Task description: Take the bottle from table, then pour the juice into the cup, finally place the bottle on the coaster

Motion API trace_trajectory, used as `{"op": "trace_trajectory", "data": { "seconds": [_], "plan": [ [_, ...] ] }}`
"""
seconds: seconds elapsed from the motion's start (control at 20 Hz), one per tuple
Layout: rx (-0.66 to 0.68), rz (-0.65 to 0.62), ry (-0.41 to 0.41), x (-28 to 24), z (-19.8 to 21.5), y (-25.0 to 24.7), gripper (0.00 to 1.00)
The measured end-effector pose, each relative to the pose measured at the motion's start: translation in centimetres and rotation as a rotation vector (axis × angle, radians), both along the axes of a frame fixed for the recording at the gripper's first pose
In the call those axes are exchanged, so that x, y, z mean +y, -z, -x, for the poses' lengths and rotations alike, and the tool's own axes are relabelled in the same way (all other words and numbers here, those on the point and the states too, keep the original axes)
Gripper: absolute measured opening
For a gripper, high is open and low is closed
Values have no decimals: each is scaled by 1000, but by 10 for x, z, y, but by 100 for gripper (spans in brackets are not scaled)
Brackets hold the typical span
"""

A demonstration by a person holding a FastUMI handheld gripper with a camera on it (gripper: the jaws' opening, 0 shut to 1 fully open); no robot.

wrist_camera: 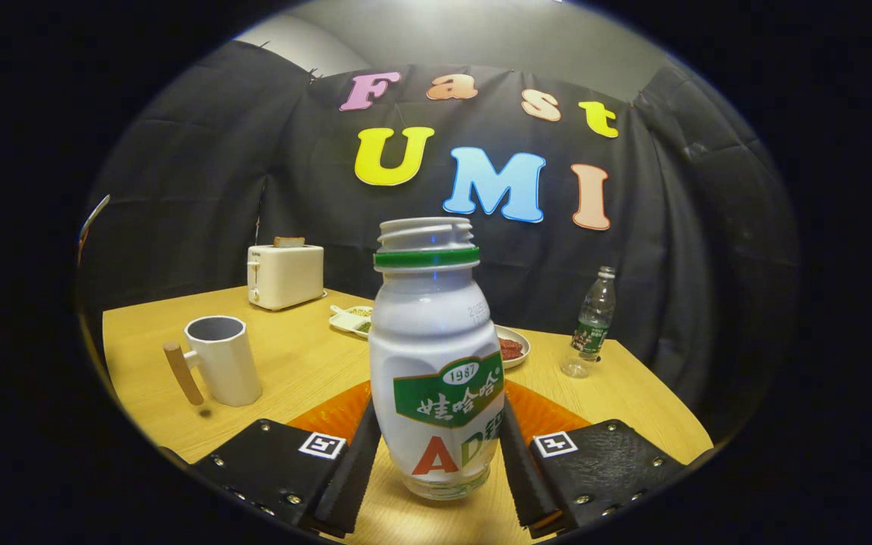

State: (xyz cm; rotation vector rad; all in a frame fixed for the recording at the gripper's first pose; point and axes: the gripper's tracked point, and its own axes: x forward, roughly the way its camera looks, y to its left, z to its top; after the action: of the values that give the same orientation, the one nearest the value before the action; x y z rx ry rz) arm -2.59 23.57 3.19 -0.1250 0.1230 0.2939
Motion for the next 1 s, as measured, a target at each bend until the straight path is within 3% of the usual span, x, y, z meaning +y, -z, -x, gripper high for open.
{"op": "trace_trajectory", "data": {
  "seconds": [0.35,0.55,1.0],
  "plan": [
    [-48,109,7,17,-8,-17,75],
    [-88,246,45,19,-14,-25,75],
    [-186,425,23,47,-17,-43,76]
  ]
}}
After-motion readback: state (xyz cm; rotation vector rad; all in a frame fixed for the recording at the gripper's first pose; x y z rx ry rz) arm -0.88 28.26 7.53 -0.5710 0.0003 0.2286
